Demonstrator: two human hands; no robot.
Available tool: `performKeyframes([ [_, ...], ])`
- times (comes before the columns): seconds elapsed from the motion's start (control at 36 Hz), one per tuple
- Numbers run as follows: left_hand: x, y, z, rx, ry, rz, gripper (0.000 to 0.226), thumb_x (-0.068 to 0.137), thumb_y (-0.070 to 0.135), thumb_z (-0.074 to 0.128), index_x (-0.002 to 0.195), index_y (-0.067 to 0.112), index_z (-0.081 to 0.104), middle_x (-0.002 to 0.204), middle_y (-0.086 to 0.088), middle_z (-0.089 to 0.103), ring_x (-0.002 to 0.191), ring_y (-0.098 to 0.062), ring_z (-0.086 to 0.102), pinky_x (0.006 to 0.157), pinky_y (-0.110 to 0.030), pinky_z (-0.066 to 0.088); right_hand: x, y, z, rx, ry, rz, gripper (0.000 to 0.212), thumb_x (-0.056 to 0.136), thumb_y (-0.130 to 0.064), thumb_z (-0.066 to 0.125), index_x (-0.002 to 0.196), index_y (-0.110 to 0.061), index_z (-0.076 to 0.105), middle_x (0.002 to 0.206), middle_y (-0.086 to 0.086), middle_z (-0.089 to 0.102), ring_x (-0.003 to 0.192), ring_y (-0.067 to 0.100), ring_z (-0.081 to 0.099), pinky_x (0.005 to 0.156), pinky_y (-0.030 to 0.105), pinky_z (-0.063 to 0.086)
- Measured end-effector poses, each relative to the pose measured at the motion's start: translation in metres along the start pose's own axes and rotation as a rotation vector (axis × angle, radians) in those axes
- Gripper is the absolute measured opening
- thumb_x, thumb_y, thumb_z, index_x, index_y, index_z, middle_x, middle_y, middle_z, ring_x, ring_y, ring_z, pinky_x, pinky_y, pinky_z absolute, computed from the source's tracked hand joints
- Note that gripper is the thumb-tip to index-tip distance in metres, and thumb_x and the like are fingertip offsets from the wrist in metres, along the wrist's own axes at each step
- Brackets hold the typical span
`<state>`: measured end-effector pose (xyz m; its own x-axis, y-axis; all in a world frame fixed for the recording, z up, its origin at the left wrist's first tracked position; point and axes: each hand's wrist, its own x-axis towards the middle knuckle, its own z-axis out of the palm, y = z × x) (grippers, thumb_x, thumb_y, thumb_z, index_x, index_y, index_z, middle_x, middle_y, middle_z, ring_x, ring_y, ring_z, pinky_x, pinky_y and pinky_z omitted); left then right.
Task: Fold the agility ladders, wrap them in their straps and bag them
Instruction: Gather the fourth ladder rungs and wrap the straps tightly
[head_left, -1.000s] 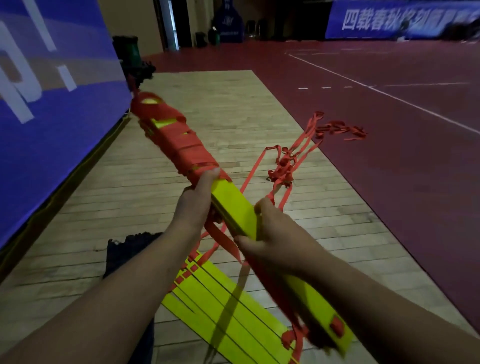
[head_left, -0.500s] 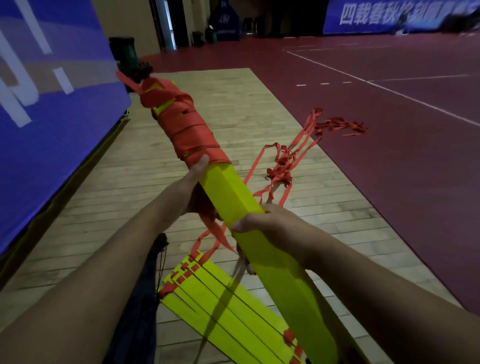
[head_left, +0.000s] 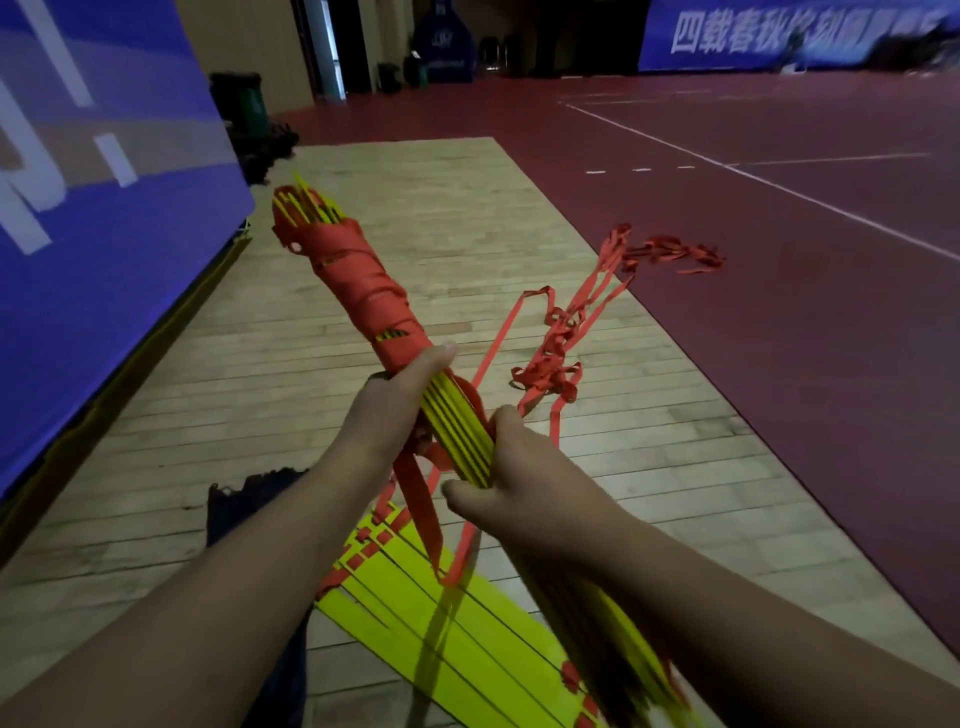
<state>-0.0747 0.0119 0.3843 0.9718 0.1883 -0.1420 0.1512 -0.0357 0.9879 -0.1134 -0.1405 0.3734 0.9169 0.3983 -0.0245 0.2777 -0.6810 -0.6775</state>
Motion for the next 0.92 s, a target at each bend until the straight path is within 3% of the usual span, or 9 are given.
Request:
performKeyframes([
  [0.11,0.0,0.007,-0.003,-0.185,-0.001,0.032,0.036,0.084,0.047,0.068,0.067,0.016,0.065,0.058,-0.001,0.062,0.056,-0.02,0.061,0.07,-0.034,0.049,0.001,-0.005,-0.015,0.422,-0.136,0.167,0.056,0.087,-0.062,0.065,0.124,-0.023,0.05,0.098,-0.008,0.066,0.086,0.011,0.069,0.079,0.035,0.059],
  [0.19,0.001,0.011,-0.003,-0.269,-0.052,0.027,0.033,0.075,0.048,0.074,0.061,0.018,0.069,0.059,-0.001,0.062,0.054,-0.016,0.062,0.066,-0.031,0.049,-0.001,-0.005,-0.02,0.672,-0.309,0.237,0.039,0.091,-0.052,0.064,0.109,-0.017,0.065,0.075,-0.005,0.072,0.069,0.014,0.071,0.068,0.031,0.057],
  [0.36,0.008,0.017,-0.017,-0.325,-0.112,0.06,0.035,0.078,0.05,0.068,0.077,0.016,0.069,0.066,0.0,0.067,0.063,-0.017,0.067,0.075,-0.034,0.052,-0.001,-0.01,-0.023,0.648,-0.278,0.156,0.03,0.092,-0.046,0.067,0.097,-0.017,0.069,0.073,-0.002,0.073,0.064,0.013,0.07,0.06,0.024,0.055],
  [0.47,0.009,0.02,-0.022,-0.29,-0.159,0.062,0.043,0.081,0.056,0.057,0.091,0.015,0.066,0.069,0.0,0.07,0.067,-0.016,0.07,0.075,-0.034,0.053,-0.002,-0.008,-0.021,0.674,-0.266,0.133,0.033,0.088,-0.042,0.074,0.102,-0.013,0.069,0.086,0.006,0.077,0.074,0.022,0.075,0.073,0.034,0.061],
  [0.58,0.012,0.017,-0.031,-0.061,-0.243,-0.026,0.073,0.075,0.076,0.05,0.115,0.017,0.064,0.101,-0.007,0.077,0.092,-0.023,0.074,0.085,-0.043,0.055,0.0,0.0,-0.026,0.679,-0.213,0.144,0.038,0.083,-0.032,0.082,0.108,-0.009,0.066,0.093,0.015,0.077,0.085,0.035,0.076,0.081,0.05,0.062],
  [0.64,0.013,0.016,-0.036,0.13,-0.307,-0.065,0.102,0.061,0.096,0.048,0.115,0.012,0.065,0.101,-0.015,0.076,0.088,-0.028,0.074,0.084,-0.043,0.056,-0.001,0.003,-0.03,0.672,-0.187,0.127,0.038,0.083,-0.026,0.083,0.11,-0.008,0.064,0.09,0.015,0.077,0.083,0.035,0.076,0.079,0.051,0.062],
  [0.75,0.017,0.014,-0.035,0.329,-0.351,-0.053,0.12,0.033,0.102,0.057,0.095,0.0,0.067,0.069,-0.018,0.066,0.055,-0.03,0.064,0.067,-0.037,0.055,0.006,0.012,-0.028,0.38,0.029,0.086,0.045,0.081,-0.029,0.084,0.112,-0.01,0.057,0.094,0.01,0.074,0.078,0.026,0.075,0.073,0.044,0.062],
  [0.81,0.013,0.012,-0.024,0.285,-0.348,-0.009,0.102,0.05,0.092,0.064,0.091,-0.002,0.066,0.065,-0.019,0.063,0.048,-0.028,0.059,0.061,-0.034,0.054,0.008,0.015,-0.023,0.099,0.12,0.061,0.049,0.081,-0.037,0.083,0.112,-0.016,0.05,0.103,0.003,0.067,0.089,0.023,0.068,0.078,0.046,0.058],
  [0.92,0.0,-0.001,-0.003,0.152,-0.164,0.056,0.055,0.085,0.058,0.062,0.073,0.005,0.063,0.058,-0.01,0.057,0.05,-0.022,0.055,0.06,-0.029,0.049,0.002,0.009,-0.016,-0.221,0.131,-0.07,0.042,0.09,-0.026,0.071,0.108,-0.025,0.034,0.108,0.001,0.053,0.093,0.022,0.056,0.076,0.042,0.052],
])
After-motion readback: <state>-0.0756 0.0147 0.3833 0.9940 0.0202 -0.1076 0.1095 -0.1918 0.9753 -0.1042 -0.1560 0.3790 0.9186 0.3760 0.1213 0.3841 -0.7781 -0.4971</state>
